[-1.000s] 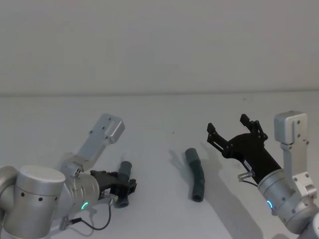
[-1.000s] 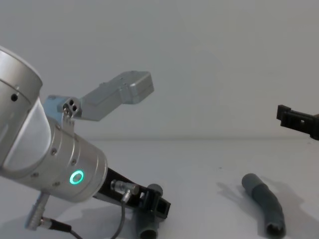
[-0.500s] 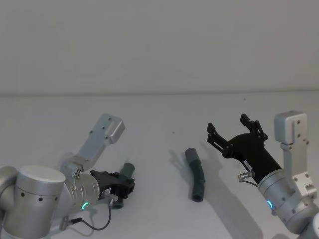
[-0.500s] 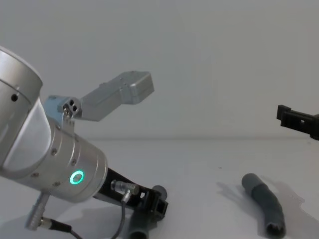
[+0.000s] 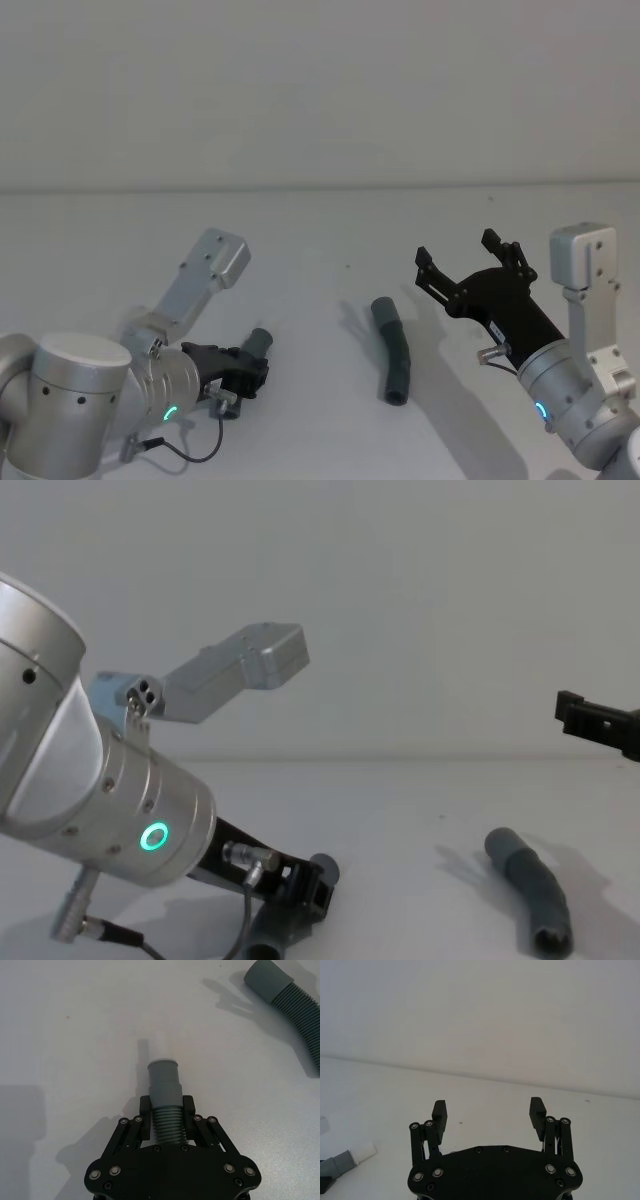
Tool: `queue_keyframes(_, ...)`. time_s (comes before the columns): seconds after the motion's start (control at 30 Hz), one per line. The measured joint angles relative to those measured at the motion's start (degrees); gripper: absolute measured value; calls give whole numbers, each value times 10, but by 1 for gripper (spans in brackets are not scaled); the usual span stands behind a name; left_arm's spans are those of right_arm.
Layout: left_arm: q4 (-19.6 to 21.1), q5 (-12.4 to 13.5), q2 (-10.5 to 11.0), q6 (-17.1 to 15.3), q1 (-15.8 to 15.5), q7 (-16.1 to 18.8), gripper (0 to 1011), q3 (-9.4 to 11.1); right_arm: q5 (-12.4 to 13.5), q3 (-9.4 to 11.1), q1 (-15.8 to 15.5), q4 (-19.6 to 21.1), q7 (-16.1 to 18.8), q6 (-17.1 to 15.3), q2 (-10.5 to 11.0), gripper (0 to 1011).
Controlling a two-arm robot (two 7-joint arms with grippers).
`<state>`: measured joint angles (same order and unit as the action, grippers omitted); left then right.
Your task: Use both hands to pick up one end of the pipe from the table, align the ends, and insert them.
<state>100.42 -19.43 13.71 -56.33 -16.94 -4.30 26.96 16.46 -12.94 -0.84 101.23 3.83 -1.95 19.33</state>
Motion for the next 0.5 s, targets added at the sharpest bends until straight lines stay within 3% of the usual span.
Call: queue_keyframes(0.5, 0, 0, 0, 0, 0, 0, 333, 0, 0, 0, 0, 0, 0, 0, 0, 1002)
